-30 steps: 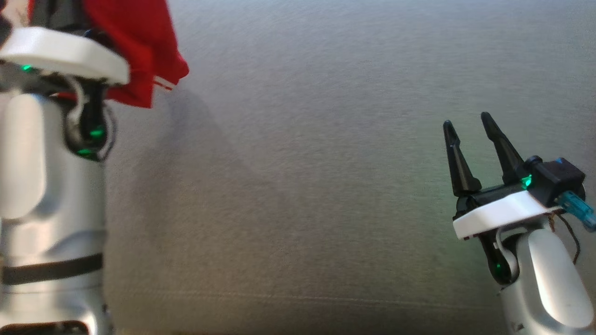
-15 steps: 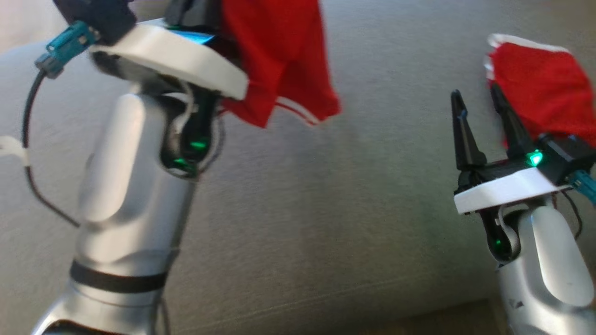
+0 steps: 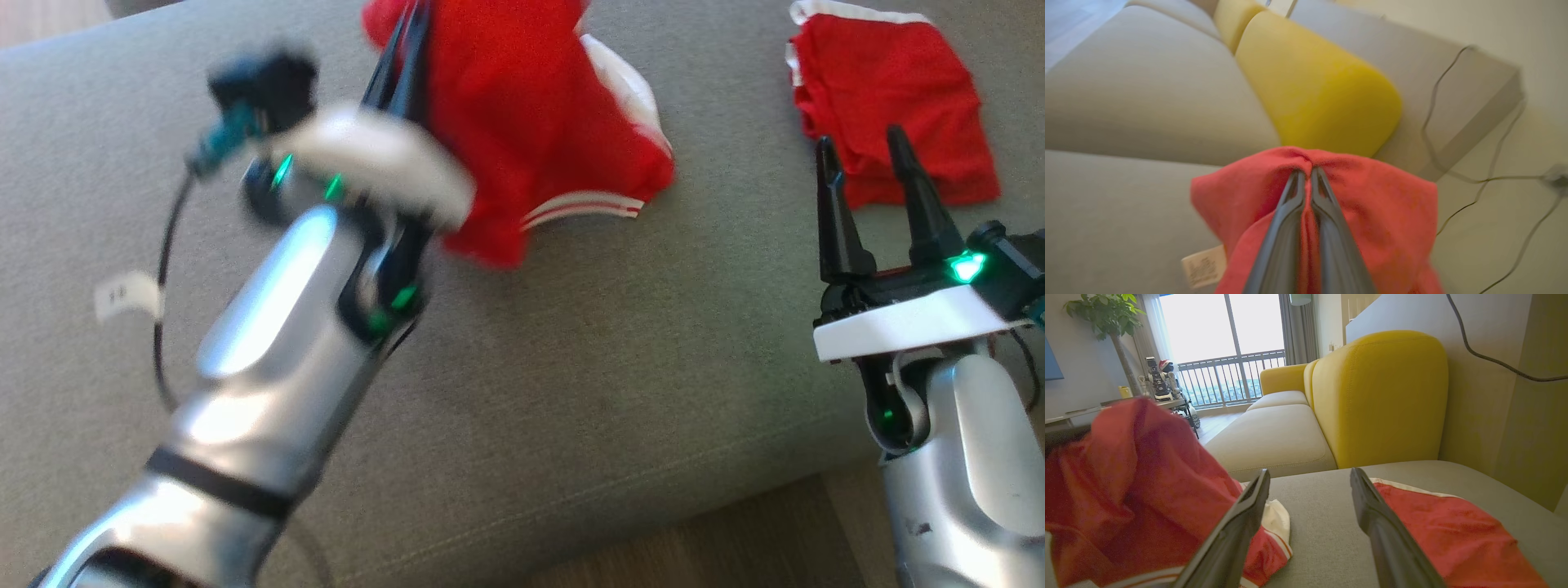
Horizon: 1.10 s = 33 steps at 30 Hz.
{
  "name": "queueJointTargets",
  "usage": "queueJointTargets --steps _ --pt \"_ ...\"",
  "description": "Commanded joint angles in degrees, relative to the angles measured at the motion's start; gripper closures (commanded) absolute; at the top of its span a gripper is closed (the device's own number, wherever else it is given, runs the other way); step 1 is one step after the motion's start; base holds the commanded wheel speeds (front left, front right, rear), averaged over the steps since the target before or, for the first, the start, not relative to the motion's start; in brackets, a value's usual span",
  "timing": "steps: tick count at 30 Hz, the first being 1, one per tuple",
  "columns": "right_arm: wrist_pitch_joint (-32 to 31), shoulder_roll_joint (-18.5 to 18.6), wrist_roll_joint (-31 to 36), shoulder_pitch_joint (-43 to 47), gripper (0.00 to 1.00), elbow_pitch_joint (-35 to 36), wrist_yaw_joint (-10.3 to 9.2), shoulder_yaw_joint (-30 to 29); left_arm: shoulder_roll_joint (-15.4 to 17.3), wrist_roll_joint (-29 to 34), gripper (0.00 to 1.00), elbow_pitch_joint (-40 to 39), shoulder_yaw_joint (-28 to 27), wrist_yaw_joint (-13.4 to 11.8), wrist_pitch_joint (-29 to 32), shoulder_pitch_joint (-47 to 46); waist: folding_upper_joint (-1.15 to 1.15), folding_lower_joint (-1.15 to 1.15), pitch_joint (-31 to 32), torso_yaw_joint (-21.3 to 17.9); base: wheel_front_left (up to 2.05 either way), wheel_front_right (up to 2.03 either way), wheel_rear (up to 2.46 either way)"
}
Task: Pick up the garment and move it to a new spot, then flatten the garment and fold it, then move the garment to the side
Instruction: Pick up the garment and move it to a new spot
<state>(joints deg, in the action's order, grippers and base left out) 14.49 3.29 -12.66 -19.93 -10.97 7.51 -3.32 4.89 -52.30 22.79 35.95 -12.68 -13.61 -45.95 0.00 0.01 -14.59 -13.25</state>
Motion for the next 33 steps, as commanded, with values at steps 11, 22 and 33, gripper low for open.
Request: queueJointTargets --steps 11,22,33 --pt "0.5 -0.4 1.9 -1.0 0.0 0.6 -0.02 2.4 8.2 8.6 0.0 14.2 4.9 0.9 -0.4 3.3 0.0 -0.01 1.0 6.0 0.0 0.0 0.0" --pt "0.5 -0.4 2.0 5.2 0.0 -3.6 -0.02 2.0 15.2 22.6 0.0 -8.6 -8.9 -4.9 -1.4 16.0 0.0 -0.01 7.1 12.5 0.0 0.0 0.0" --pt "0.5 -0.4 1.4 7.3 0.0 -6.9 -0.02 -0.6 6.1 33.0 0.0 -25.7 -19.8 -1.8 -1.4 36.1 0.0 -0.01 7.2 16.3 0.0 0.0 0.0"
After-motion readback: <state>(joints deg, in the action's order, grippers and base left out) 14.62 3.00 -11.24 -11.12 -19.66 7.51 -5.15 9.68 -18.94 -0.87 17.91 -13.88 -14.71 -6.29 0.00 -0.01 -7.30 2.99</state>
